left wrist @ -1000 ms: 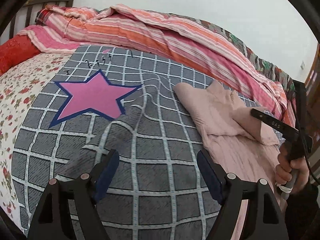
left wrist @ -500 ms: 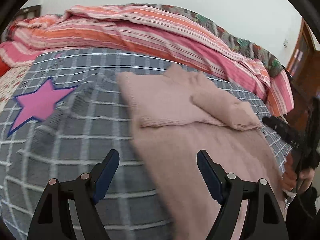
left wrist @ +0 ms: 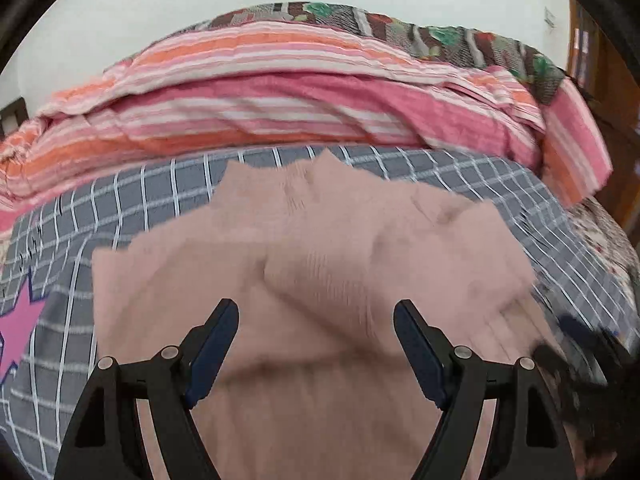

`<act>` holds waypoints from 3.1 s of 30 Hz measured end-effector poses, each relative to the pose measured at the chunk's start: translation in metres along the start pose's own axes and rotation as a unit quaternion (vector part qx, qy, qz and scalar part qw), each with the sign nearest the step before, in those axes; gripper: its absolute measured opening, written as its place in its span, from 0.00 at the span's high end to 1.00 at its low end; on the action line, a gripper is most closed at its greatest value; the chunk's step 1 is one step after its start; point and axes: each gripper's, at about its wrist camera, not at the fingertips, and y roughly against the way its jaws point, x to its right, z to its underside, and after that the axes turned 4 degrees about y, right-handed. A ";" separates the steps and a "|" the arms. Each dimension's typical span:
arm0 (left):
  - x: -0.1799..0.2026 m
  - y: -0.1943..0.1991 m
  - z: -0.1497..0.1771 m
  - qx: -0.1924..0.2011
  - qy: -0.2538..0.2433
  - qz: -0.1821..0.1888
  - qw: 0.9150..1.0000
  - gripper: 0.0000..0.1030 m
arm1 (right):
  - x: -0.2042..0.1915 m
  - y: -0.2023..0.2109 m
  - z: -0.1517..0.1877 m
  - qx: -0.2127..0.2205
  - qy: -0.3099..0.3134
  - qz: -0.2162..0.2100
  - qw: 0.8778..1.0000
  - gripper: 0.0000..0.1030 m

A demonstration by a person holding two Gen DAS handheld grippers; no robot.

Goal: Fold small clothes

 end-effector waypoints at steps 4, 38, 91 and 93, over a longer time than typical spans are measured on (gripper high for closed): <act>-0.003 -0.021 -0.013 -0.017 0.031 -0.008 0.999 0.31 | 0.002 -0.002 0.000 -0.007 -0.004 -0.004 1.000 0.24; -0.115 -0.022 0.003 -0.004 0.133 0.014 0.991 0.89 | 0.002 -0.007 -0.002 -0.020 -0.002 -0.010 1.000 0.19; -0.134 0.008 0.059 0.020 0.116 -0.041 0.992 0.50 | -0.005 -0.006 -0.003 -0.026 0.019 0.014 0.999 0.19; -0.133 0.012 0.063 0.022 0.113 -0.039 0.993 0.51 | -0.004 -0.006 -0.003 -0.026 0.016 0.010 0.999 0.19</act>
